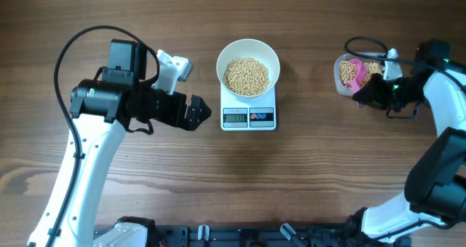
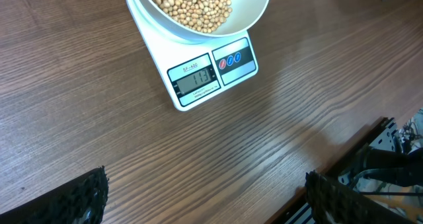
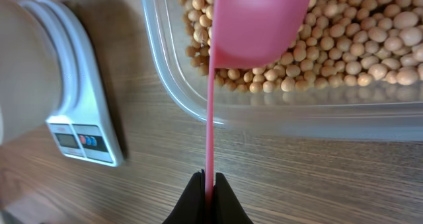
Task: Scoop item into bowl and weigh 150g on scale
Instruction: 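Lift the filled scoop out of the tub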
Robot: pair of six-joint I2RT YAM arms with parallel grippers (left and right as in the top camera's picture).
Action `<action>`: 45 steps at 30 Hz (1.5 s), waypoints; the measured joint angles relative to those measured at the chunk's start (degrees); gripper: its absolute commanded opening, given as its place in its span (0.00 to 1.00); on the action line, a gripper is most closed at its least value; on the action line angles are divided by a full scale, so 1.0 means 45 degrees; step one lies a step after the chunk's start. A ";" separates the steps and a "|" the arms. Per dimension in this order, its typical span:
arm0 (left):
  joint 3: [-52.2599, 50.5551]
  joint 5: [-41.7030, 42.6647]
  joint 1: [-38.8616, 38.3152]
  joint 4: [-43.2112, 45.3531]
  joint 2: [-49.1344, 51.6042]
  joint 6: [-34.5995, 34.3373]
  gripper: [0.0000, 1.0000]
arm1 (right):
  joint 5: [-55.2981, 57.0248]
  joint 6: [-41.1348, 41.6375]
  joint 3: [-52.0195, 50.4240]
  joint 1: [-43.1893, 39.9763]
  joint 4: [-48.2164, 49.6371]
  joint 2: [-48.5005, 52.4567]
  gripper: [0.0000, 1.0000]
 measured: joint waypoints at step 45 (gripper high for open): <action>0.0000 0.0000 0.0000 0.0000 0.0000 0.0000 1.00 | -0.3162 -0.0291 -0.0024 -0.1787 -0.1171 0.0000 0.04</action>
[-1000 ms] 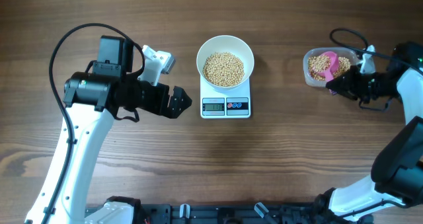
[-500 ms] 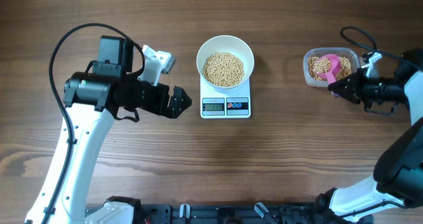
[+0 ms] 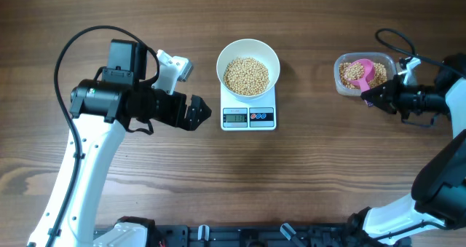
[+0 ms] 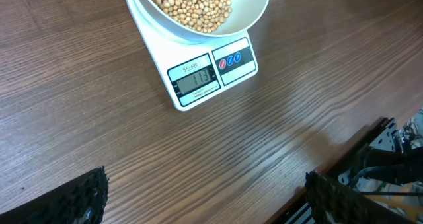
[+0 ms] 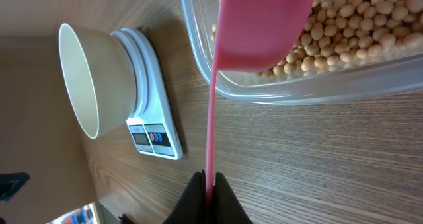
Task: Scoop item into bowl and weigh 150g on scale
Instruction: 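Lift the filled scoop out of the tub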
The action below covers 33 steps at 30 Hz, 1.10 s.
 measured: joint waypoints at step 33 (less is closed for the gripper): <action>0.0000 0.0000 0.0000 0.0000 0.0000 0.0000 1.00 | -0.4765 -0.0291 0.0000 0.0180 -0.0199 -0.0821 0.04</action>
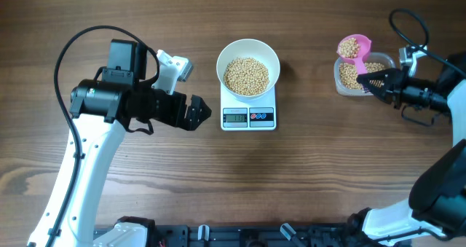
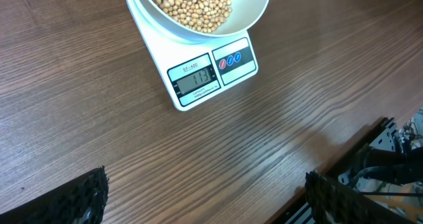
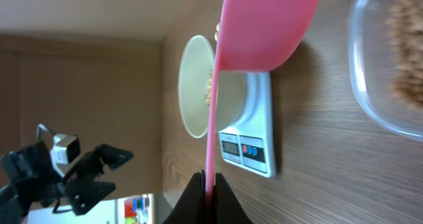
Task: Scoop item into bowl and weigh 150g on scale
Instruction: 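Lift the filled scoop out of the tub, then carry the filled scoop leftward over the white bowl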
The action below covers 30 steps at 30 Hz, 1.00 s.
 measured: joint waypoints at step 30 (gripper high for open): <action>0.0000 0.0000 0.0000 0.0000 0.0000 0.0000 1.00 | 0.3317 0.3585 0.0000 0.6931 0.3866 -0.1389 0.04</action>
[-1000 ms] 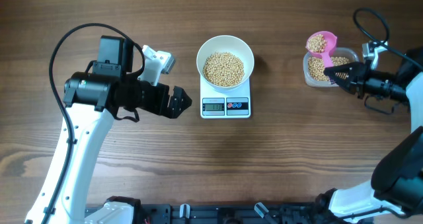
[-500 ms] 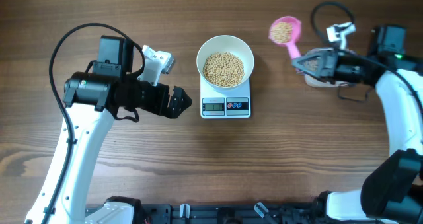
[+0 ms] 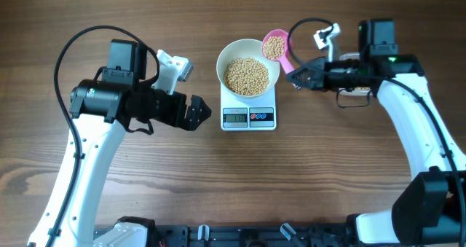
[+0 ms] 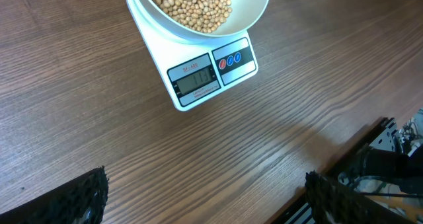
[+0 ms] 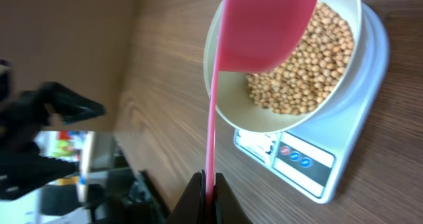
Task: Scoop item into bowl and weigh 150g on scale
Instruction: 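Carry the filled scoop leftward over the white bowl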
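Note:
A white bowl holding tan beans stands on the white kitchen scale. The scale's display shows what looks like 113. My right gripper is shut on the thin handle of a pink scoop, which carries beans and hangs at the bowl's right rim. From the right wrist, the scoop overlaps the bowl, with the gripper clamped on the handle. My left gripper stands open just left of the scale, with nothing between its fingers.
The bean container is not visible; my right arm lies over the place to the right of the scale. My left arm fills the table's left side. A dark rail runs along the front edge.
My right gripper has moved left with the loaded pink scoop, from above the bean container to the bowl's right rim. The left arm, bowl and scale are unchanged.
The pink scoop, held in my right gripper, was down in the bean container at the right. Then it sat tilted in the container with beans in it, then was held loaded above the container's far edge. Now it is at the bowl. The left arm never moved.

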Robot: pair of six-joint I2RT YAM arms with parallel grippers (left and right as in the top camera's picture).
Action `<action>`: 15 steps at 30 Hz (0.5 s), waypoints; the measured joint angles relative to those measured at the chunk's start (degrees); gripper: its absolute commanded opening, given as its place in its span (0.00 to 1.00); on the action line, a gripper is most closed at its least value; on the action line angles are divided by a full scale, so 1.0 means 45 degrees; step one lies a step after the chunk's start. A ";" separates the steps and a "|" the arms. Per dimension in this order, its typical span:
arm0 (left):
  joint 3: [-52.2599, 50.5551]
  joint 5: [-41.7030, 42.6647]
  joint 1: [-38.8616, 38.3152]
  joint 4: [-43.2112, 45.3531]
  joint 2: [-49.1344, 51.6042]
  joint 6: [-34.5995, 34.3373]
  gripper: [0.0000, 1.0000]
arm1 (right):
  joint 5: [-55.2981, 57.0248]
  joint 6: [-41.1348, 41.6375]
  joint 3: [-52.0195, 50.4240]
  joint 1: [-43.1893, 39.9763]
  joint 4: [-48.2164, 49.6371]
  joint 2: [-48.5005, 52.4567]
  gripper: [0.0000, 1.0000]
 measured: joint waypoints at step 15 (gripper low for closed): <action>0.0000 0.0000 0.0000 0.0000 0.0000 0.0000 1.00 | 0.2807 0.0000 0.0000 0.1394 0.0301 0.0000 0.04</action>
